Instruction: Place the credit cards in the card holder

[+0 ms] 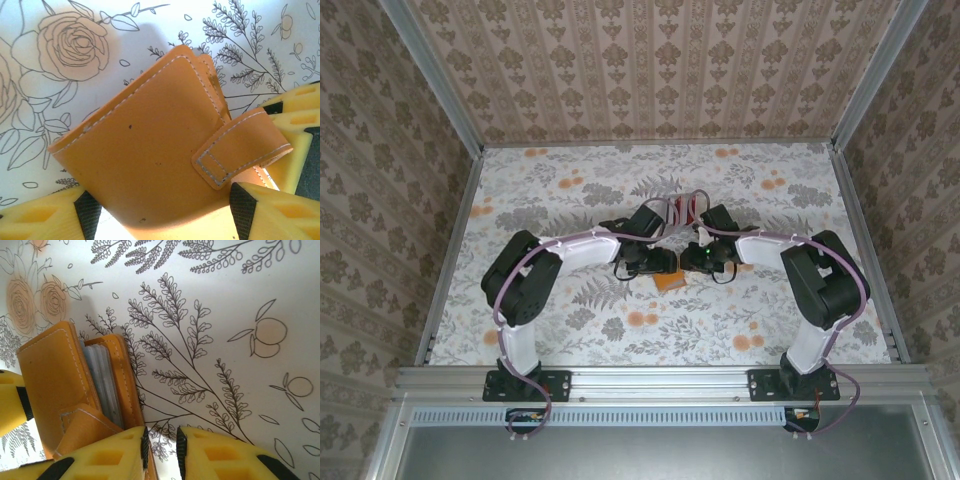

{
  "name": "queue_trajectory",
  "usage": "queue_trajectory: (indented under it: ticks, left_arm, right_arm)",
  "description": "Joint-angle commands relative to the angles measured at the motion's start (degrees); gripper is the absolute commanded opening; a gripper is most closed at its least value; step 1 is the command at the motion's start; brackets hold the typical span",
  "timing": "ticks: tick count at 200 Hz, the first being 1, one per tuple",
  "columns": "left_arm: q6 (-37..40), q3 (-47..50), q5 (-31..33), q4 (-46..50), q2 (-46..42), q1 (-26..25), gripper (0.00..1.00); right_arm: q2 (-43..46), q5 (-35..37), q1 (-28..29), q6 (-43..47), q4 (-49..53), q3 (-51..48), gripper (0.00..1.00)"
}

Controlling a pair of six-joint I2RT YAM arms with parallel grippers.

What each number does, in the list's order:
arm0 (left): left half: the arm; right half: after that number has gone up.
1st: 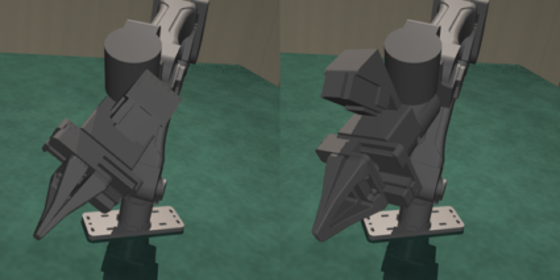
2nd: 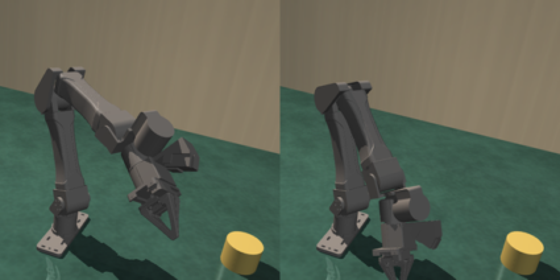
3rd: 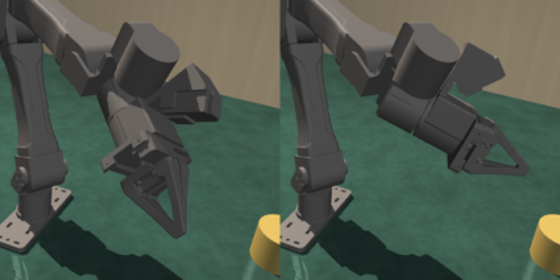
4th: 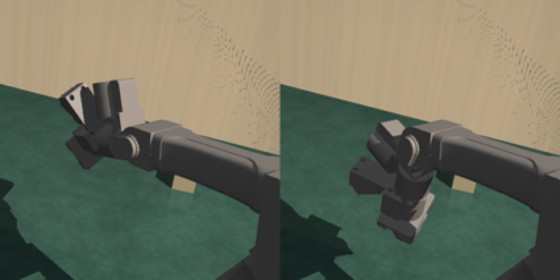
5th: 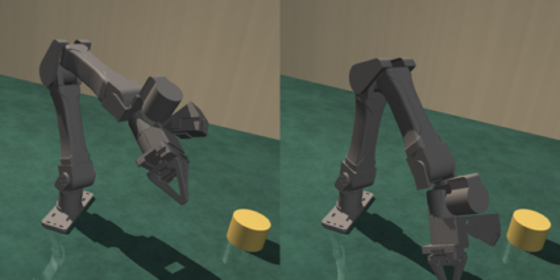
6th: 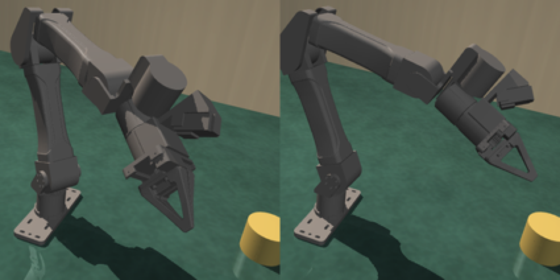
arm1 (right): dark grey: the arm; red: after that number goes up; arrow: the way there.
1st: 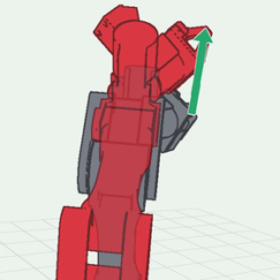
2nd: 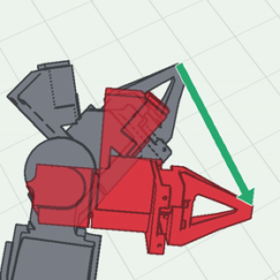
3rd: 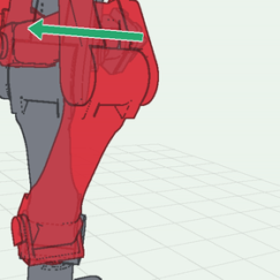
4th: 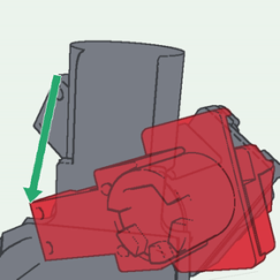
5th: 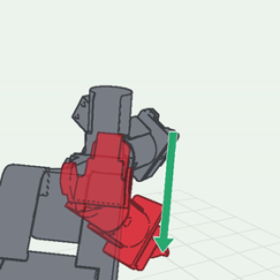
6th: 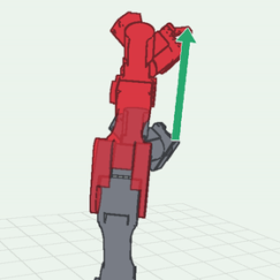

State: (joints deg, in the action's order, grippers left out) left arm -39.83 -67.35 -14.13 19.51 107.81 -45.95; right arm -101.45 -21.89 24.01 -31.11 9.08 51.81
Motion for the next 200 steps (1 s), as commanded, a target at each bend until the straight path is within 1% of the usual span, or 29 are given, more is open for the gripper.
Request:
queue_trajectory:
  ticks: [1,22,42,61,77,106,135,148,175,189,200]
  left_arm:
    - [-2.5,1.6,-3.7,-8.6,-3.0,-0.5,0.69]
    - [-3.0,3.0,-2.8,-10.1,-5.1,-0.4,0.66]
    - [-3.0,4.5,-1.9,-11.5,-7.5,-0.2,0.56]
    - [-3.9,7.0,-1.4,-14.2,-9.9,0.1,0.53]
    - [-4.8,8.8,-1.8,-17.1,-11.4,0.3,0.53]
    - [-5.9,9.7,-4.0,-20.2,-11.6,0.2,0.54]
    - [-5.5,9.8,-3.9,-19.5,-11.0,0.4,0.52]
    - [-5.1,9.8,-4.1,-19.2,-10.6,0.4,0.45]
    - [-2.6,9.6,-2.6,-15.5,-11.7,1.3,0.25]
    - [-1.1,9.5,-1.8,-13.3,-12.2,2.1,0.18]
    - [-0.8,9.9,-1.8,-12.9,-12.4,2.8,0.18]
  right_arm:
    - [-5.1,-8.0,5.3,-3.3,-5.4,-3.1,0.25]
    - [-5.1,-8.6,5.4,-4.5,-7.0,-4.0,0.25]
    - [-4.6,-9.2,5.4,-5.9,-8.6,-4.6,0.25]
    - [-4.8,-10.9,5.4,-7.8,-11.1,-5.1,0.25]
    - [-5.6,-12.7,5.4,-9.8,-13.9,-5.5,0.24]
    - [-6.9,-15.2,5.4,-12.1,-17.4,-5.6,0.24]
    - [-6.8,-16.2,5.4,-12.8,-18.8,-5.7,0.24]
    - [-6.7,-16.6,5.3,-13.0,-19.2,-5.9,0.24]
    - [-5.5,-15.8,4.5,-12.7,-19.0,-6.9,0.24]
    - [-5.1,-15.8,4.0,-12.3,-18.4,-7.2,0.24]
    - [-5.0,-15.8,3.9,-11.7,-17.9,-7.0,0.24]
